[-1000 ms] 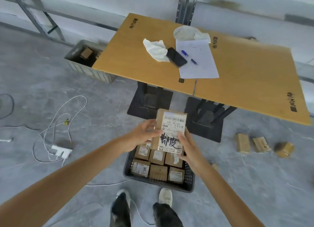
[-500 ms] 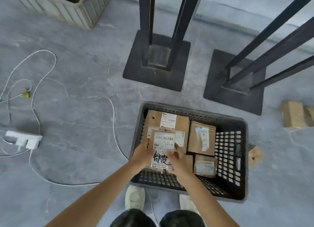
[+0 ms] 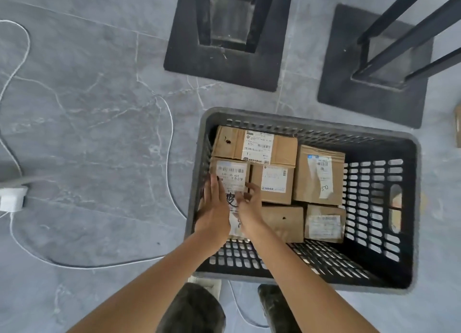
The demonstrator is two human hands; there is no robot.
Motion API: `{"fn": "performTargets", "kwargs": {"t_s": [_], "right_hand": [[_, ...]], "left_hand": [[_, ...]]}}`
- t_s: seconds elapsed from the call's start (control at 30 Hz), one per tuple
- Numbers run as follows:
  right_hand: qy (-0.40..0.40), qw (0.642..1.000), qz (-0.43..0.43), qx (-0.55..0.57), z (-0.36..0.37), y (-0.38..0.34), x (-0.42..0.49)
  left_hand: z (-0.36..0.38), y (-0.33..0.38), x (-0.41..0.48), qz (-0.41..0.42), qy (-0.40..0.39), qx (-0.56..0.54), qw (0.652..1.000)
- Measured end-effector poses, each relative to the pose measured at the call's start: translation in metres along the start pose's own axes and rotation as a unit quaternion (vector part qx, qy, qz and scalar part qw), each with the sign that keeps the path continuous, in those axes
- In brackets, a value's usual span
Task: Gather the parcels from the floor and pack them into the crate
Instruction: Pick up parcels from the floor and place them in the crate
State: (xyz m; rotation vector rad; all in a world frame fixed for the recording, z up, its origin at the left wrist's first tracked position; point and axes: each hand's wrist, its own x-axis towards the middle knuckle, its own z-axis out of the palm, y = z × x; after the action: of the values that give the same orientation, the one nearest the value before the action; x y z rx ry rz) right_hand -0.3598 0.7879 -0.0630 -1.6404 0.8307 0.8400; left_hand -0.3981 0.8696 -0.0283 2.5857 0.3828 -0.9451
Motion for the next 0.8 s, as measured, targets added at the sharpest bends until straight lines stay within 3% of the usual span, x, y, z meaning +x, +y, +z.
{"fn": "performTargets", "kwargs": {"t_s": [0.2,0.37,0.53,0.8], "right_hand": [[0.008,0.99,-0.058,-0.128,-0.022,-0.017,-0.022],[0.085,0.985,-0.137,-0.059,-0.045,-0.08,-0.072],[0.137,0.938,-0.262,-0.182,-0.09,-0.143,-0.167],[0.207,0.938,-0.276,-0.006,-0.217,-0.235,-0.373]], "left_hand": [[-0.019,0.007,-0.014,0.013,0.004,0.003,1.0],[-0.075,0.014,-0.036,0.067,0.007,-0.026,0.997],[-0.176,0.053,-0.076,0.103,0.023,-0.049,0.993],[-0.382,0.192,-0.201,0.177,0.132,-0.159,0.962]]}}
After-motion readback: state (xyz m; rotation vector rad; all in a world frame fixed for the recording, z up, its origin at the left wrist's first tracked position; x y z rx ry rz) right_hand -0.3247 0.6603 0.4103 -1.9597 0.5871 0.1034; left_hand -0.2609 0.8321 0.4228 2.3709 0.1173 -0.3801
